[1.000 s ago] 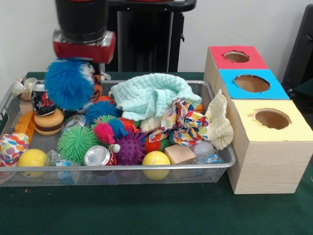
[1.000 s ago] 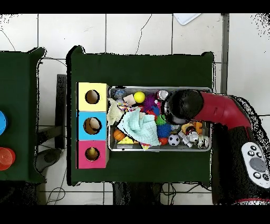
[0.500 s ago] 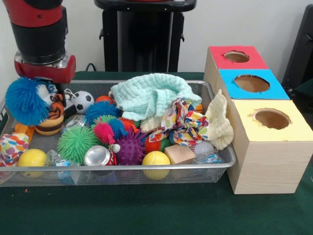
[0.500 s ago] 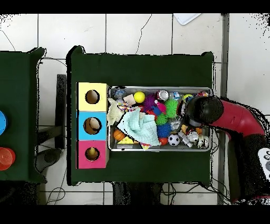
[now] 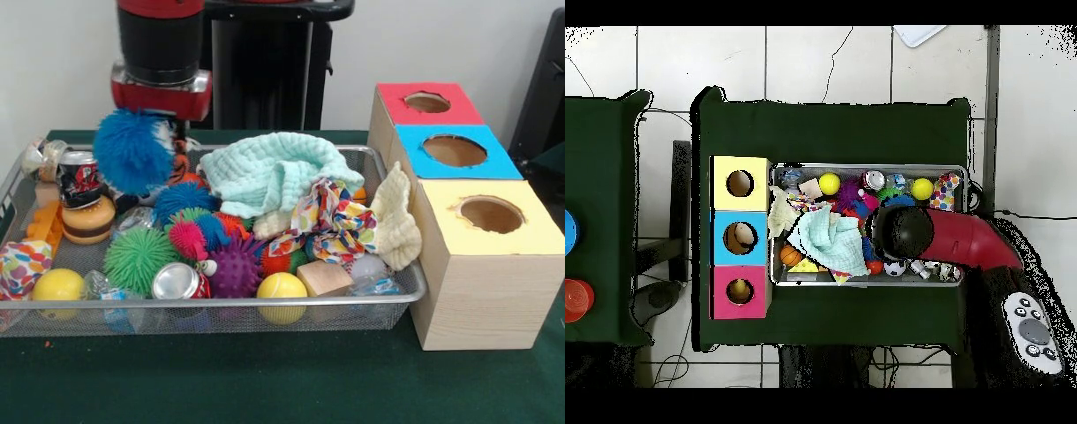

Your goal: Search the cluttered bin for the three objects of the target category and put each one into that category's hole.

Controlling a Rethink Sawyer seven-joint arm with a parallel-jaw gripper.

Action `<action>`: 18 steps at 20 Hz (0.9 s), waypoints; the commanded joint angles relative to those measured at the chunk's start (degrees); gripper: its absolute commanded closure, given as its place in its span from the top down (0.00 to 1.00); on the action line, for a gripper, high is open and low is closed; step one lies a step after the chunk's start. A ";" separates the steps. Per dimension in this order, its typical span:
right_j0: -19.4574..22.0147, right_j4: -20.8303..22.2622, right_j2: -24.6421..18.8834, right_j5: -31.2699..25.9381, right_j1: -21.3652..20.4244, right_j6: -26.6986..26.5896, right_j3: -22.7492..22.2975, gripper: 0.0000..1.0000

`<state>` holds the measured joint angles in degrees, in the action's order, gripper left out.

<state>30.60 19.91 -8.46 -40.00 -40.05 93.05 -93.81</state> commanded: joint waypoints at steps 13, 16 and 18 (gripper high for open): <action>5.07 -0.18 -1.89 3.14 6.20 -0.49 2.09 0.00; 5.42 -0.06 -2.36 2.64 6.85 -0.34 2.65 0.00; 5.16 -0.61 -2.33 1.54 6.96 0.78 2.52 0.00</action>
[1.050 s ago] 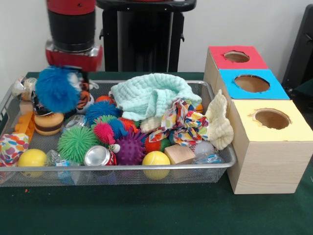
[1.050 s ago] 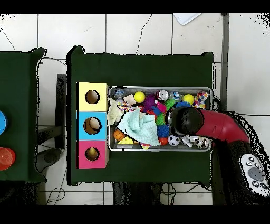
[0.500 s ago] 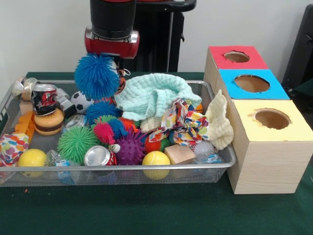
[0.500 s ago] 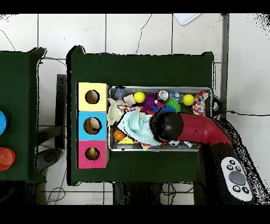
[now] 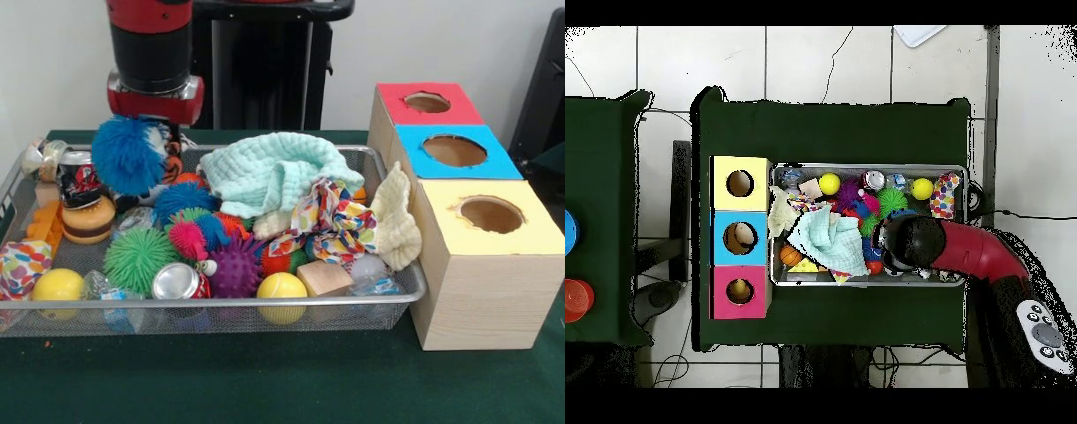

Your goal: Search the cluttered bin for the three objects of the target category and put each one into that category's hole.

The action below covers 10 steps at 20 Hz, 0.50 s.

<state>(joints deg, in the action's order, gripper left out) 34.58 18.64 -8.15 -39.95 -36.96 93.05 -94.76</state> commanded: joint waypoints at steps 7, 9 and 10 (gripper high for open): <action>0.46 1.06 -2.36 0.11 3.92 1.35 4.48 1.00; 0.66 0.93 -2.43 -0.28 3.99 1.09 4.67 1.00; 0.78 0.77 -2.51 -0.68 4.00 0.92 4.69 1.00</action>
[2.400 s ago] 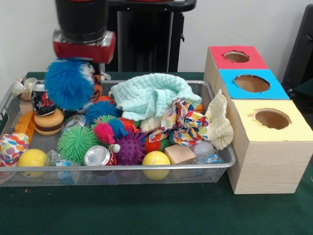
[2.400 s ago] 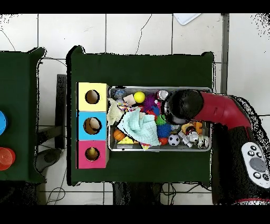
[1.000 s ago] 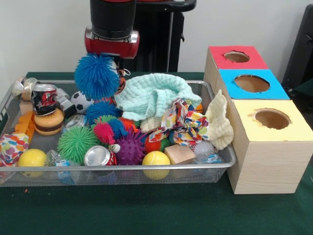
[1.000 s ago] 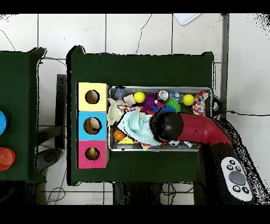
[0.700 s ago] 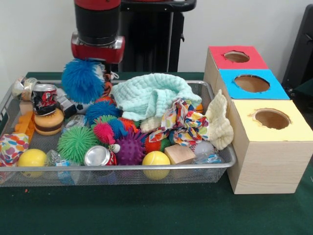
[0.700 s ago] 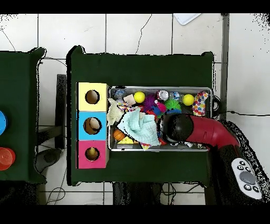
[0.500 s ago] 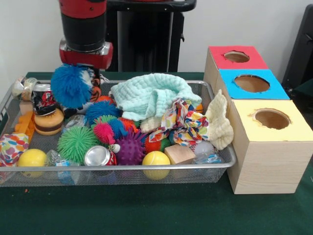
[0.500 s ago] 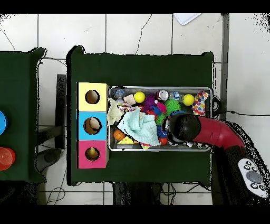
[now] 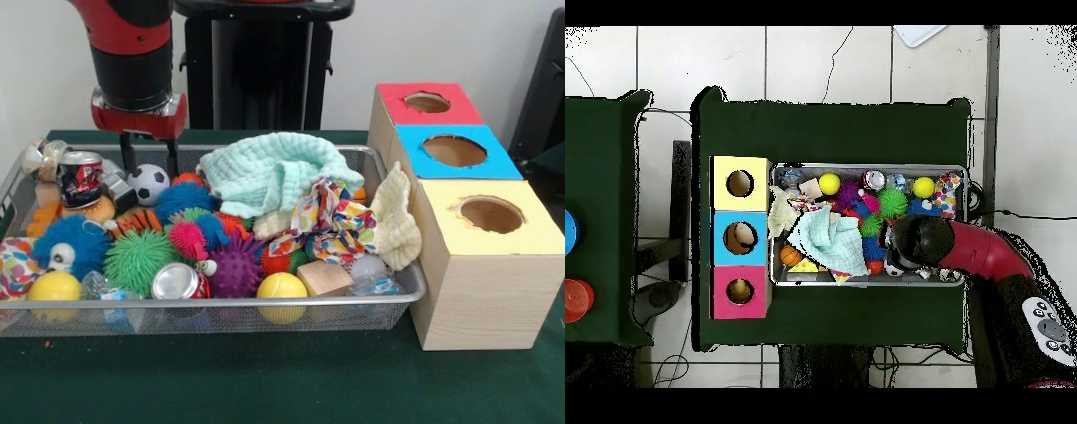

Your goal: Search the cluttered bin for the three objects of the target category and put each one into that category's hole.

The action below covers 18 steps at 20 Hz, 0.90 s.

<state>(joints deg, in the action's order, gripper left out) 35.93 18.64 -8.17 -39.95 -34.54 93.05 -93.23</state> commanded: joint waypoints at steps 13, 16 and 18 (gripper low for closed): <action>1.49 1.10 -2.54 0.84 -1.19 -0.52 -0.31 1.00; 2.56 2.45 -2.57 2.66 2.04 -1.33 1.96 1.00; 3.09 3.07 -2.43 3.95 4.40 -1.19 2.86 1.00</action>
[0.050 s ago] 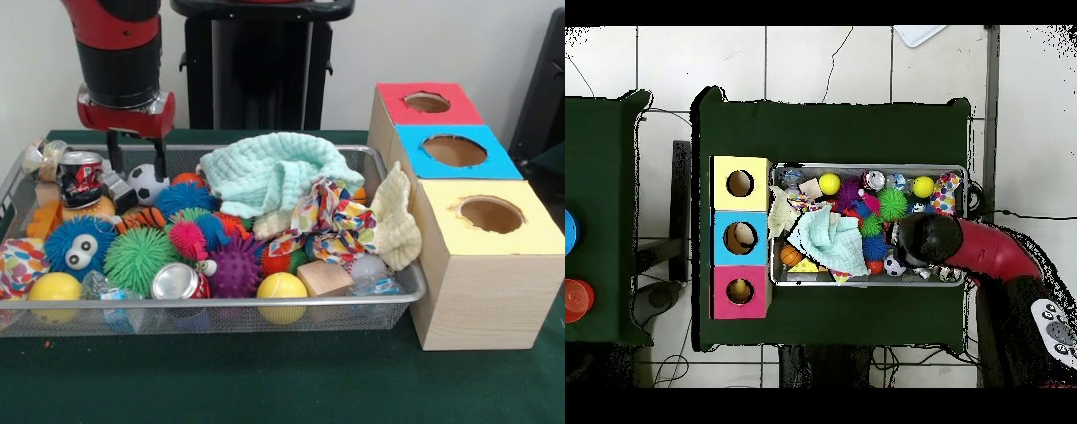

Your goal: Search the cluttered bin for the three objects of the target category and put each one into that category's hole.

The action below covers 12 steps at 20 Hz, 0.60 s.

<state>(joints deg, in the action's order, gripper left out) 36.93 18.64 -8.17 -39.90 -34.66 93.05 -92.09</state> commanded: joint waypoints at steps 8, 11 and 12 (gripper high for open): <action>1.42 4.26 -0.54 6.31 11.20 1.23 4.46 1.00; 0.77 4.12 0.04 5.75 13.09 1.65 6.79 1.00; 0.72 4.18 0.22 6.20 13.25 2.00 6.66 1.00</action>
<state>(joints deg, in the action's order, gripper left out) 38.45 19.56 -7.70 -36.10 -26.99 93.05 -89.37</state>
